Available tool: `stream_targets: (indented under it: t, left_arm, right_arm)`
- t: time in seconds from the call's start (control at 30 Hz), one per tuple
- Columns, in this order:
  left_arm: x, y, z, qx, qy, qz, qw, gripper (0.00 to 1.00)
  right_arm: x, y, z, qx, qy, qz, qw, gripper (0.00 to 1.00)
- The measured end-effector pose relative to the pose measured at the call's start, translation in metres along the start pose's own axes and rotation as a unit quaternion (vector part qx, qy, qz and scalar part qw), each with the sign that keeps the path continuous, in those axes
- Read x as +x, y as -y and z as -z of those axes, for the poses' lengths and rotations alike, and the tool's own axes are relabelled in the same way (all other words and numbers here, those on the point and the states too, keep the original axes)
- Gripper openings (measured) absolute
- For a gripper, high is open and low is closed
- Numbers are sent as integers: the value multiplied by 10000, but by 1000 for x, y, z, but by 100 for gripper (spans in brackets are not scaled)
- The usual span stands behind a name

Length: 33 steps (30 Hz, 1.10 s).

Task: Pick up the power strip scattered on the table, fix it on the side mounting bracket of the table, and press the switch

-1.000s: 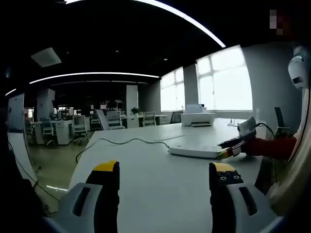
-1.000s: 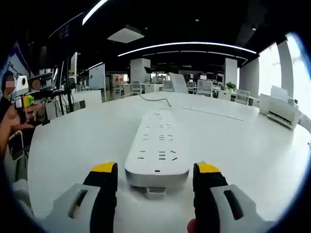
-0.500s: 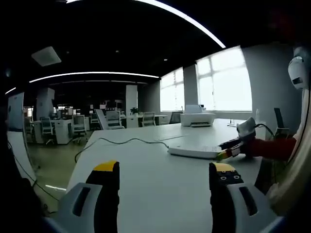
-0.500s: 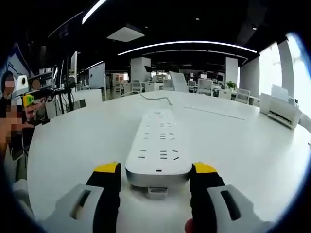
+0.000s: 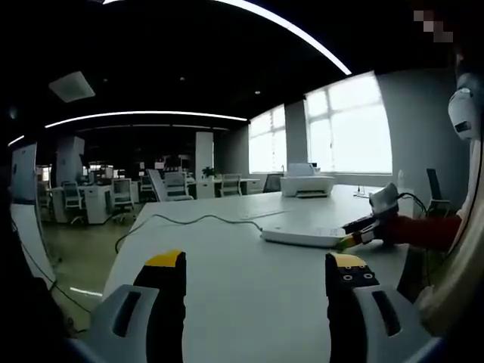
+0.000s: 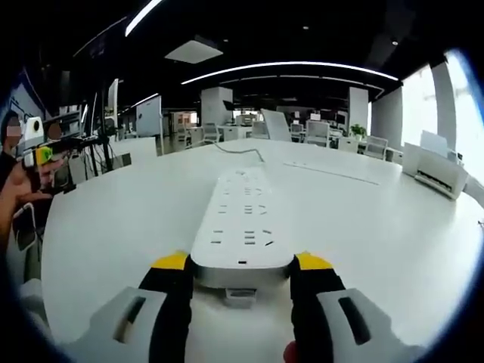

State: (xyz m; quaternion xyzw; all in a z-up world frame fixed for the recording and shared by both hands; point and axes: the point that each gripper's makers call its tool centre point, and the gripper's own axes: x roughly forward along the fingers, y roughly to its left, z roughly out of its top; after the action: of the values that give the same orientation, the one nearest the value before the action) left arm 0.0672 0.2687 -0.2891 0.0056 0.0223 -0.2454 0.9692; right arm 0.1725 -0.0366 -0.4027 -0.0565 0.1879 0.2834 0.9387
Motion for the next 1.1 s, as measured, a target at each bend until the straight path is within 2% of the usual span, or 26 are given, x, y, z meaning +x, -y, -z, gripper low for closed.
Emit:
stream_targets:
  t: [0.73, 0.83, 1.0, 1.1]
  left_arm:
    - [4, 0, 4, -60, -55, 39, 10000, 79]
    - [6, 0, 7, -286, -106, 41, 9995, 77]
    - [9, -3, 9, -301, -182, -1, 9994, 77]
    - [11, -2, 7, -312, -179, 15, 9994, 77]
  right_arm:
    - [0, 1, 0, 29, -1, -52, 10000, 44]
    - [0, 1, -1, 160, -2, -98, 9998, 44]
    - [-1, 2, -2, 285, 1, -157, 9995, 44]
    - [-1, 4, -2, 524, 23, -225, 9984, 44]
